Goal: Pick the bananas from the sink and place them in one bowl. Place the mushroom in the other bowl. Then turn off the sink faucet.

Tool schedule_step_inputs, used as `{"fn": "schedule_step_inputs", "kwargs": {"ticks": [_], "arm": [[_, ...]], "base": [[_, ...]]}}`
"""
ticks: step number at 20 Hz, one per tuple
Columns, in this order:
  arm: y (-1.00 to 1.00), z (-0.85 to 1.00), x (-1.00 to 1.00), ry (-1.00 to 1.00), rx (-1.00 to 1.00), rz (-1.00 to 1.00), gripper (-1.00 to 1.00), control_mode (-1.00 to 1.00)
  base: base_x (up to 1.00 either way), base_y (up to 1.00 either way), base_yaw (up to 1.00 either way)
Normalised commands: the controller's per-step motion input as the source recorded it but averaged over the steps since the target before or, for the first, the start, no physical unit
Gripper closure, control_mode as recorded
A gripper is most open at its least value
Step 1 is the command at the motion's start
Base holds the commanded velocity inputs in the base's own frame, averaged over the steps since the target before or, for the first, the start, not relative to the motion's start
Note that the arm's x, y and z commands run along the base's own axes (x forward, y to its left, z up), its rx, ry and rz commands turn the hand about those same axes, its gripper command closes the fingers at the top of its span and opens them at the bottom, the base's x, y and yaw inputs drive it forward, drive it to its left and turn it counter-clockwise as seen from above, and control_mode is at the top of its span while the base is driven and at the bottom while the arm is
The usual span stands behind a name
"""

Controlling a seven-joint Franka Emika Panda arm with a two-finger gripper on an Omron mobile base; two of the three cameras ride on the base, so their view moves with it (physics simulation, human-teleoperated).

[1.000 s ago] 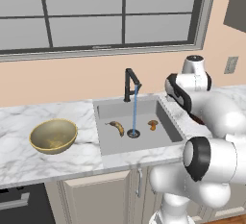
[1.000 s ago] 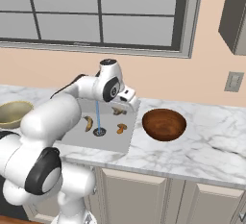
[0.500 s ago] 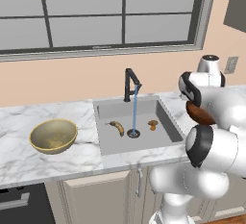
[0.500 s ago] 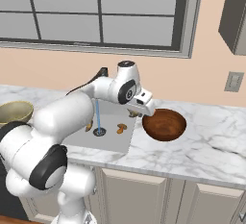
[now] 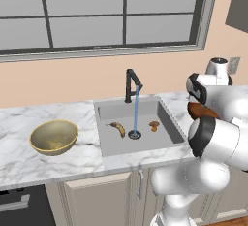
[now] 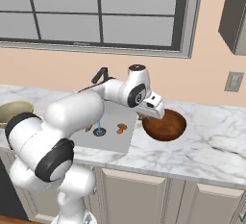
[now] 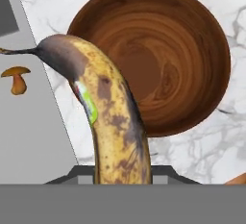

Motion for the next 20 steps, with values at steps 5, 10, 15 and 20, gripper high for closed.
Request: {"fn": "schedule_step_inputs", "kwargs": {"ticks": [5,10,15,20], "arm": [[-0.32,-0.10,0.14,0.00,0.00,0.00,1.00,-1.00],[-0.37,-0.17,0.23,0.00,0.01,0.00,1.00,-1.00],[-0.14,-0.30,0.14,0.00,0.01,0.00,1.00,-1.00],[-0.13,-0.24,0.03,0.00,0.00,0.00,1.00,-1.00]], "base": [[0.00,0.00,0.00],[0.00,0.00,0.00],[0.00,0.00,0.00],[0.00,0.00,0.00]]}}
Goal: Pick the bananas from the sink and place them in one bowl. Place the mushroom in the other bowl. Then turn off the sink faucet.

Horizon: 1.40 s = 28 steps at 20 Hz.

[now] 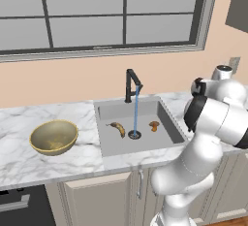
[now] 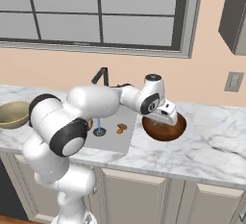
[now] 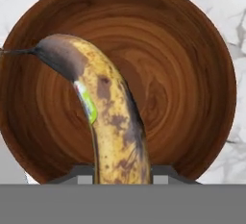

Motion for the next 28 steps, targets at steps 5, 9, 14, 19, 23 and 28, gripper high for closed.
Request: {"fn": "schedule_step_inputs", "kwargs": {"ticks": [5,9,14,19,23,28], "arm": [[-0.15,-0.21,0.02,0.00,0.00,0.00,1.00,-1.00],[-0.09,-0.18,0.24,0.00,0.00,0.00,1.00,-1.00],[-0.15,-0.10,0.17,0.00,0.00,0.00,-1.00,-1.00],[-0.30,0.07,-0.04,0.00,0.00,0.00,-1.00,-1.00],[0.00,0.27,0.00,-0.01,0.00,0.00,-1.00,-1.00],[0.18,0.81,-0.04,-0.04,0.00,0.00,-1.00,-1.00]], "base": [[0.00,0.00,0.00],[0.00,0.00,0.00],[0.00,0.00,0.00],[0.00,0.00,0.00],[0.00,0.00,0.00],[0.00,0.00,0.00]]}}
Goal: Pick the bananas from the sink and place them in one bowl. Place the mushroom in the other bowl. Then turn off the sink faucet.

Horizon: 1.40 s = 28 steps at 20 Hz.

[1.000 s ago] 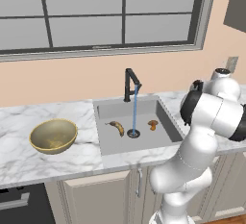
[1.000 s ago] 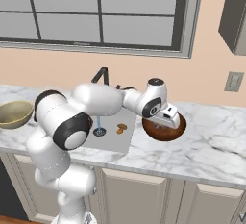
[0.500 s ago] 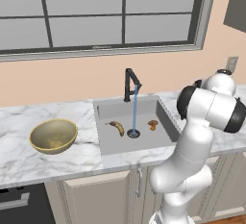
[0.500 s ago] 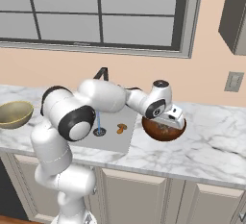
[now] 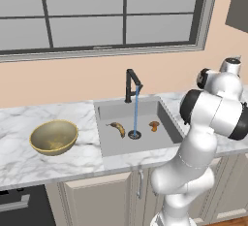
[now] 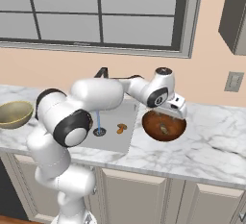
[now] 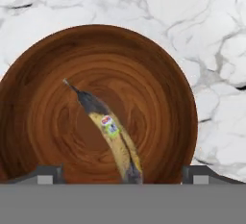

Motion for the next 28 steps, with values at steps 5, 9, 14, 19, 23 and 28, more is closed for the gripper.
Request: {"fn": "schedule_step_inputs", "kwargs": {"ticks": [5,9,14,19,23,28], "arm": [[0.83,0.32,-0.24,0.00,-0.06,0.00,-1.00,-1.00],[0.99,0.18,-0.31,0.00,-0.01,0.00,-1.00,-1.00],[1.00,0.07,-0.30,0.00,0.00,0.00,-1.00,-1.00],[0.90,0.00,-0.27,0.00,0.00,0.01,-1.00,-1.00],[0.97,-0.02,-0.12,0.01,0.00,0.02,-1.00,-1.00],[0.97,-0.26,-0.05,0.01,0.00,0.02,-1.00,-1.00]], "base": [[0.00,0.00,0.00],[0.00,0.00,0.00],[0.00,0.00,0.00],[0.00,0.00,0.00],[0.00,0.00,0.00],[0.00,0.00,0.00]]}}
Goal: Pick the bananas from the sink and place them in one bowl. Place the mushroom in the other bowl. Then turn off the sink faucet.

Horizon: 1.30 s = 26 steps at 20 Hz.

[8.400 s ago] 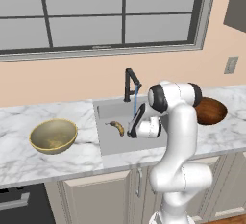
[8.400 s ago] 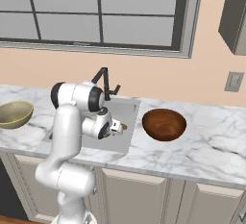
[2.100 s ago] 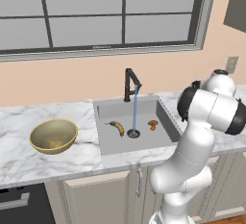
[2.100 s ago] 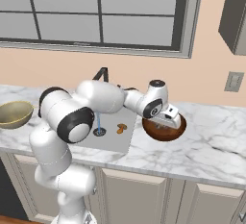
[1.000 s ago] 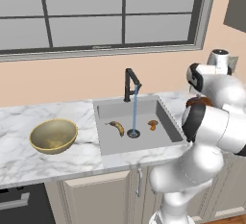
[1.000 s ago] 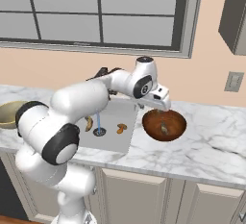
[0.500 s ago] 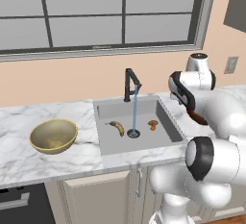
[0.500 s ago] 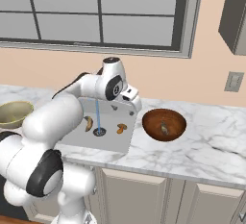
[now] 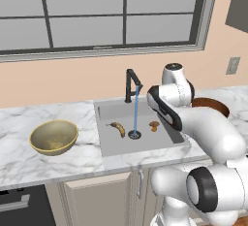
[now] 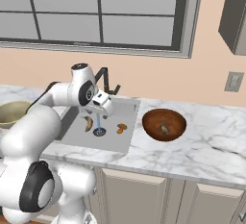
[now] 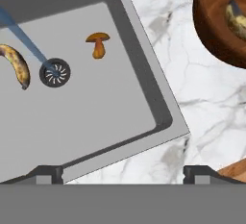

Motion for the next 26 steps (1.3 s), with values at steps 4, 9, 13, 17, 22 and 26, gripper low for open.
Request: {"fn": "schedule_step_inputs", "kwargs": {"ticks": [4,9,13,17,22,26], "arm": [[0.92,-0.49,0.00,0.02,0.01,0.02,-1.00,-1.00],[0.73,-0.57,0.04,0.03,0.03,0.12,-1.00,-1.00],[0.52,-0.49,0.15,0.04,0.07,0.16,-1.00,-1.00],[0.20,-0.29,0.16,0.01,0.10,0.32,-1.00,-1.00],[-0.02,-0.01,0.00,-0.01,0.01,0.35,-1.00,-1.00],[0.00,0.00,0.02,-0.07,0.00,0.12,-1.00,-1.00]], "base": [[0.00,0.00,0.00],[0.00,0.00,0.00],[0.00,0.00,0.00],[0.00,0.00,0.00],[0.00,0.00,0.00],[0.00,0.00,0.00]]}}
